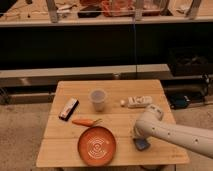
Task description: Wipe the white sponge on the table
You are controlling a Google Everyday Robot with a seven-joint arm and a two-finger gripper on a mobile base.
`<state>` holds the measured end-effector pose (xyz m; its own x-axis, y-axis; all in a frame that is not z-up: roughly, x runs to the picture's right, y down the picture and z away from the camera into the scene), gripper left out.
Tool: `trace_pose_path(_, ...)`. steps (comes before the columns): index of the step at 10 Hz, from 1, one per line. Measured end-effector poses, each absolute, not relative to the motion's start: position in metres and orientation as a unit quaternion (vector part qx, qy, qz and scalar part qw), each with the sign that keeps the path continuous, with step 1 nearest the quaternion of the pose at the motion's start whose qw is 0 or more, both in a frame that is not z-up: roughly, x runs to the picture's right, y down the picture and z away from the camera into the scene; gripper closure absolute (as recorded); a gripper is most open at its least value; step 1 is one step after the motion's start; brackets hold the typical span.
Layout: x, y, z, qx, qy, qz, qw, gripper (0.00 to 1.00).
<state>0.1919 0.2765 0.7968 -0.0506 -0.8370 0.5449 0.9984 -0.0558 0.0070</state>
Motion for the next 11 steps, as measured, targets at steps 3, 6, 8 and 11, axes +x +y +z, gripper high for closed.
trace_pose_path(3,0.192,0.277,0.796,-0.205,-0.198,-0.697,0.658,0.74)
trace_pose_path(6,0.193,0.277,0.796,-0.204,-0.199,-0.696,0.660,0.85)
trace_pose_path(8,0.215,0.280,0.790,-0.187,-0.214,-0.663,0.693,1.00)
trace_pose_path(11,0.275,0.279,0.778,-0.156,-0.239,-0.598,0.749,1.00)
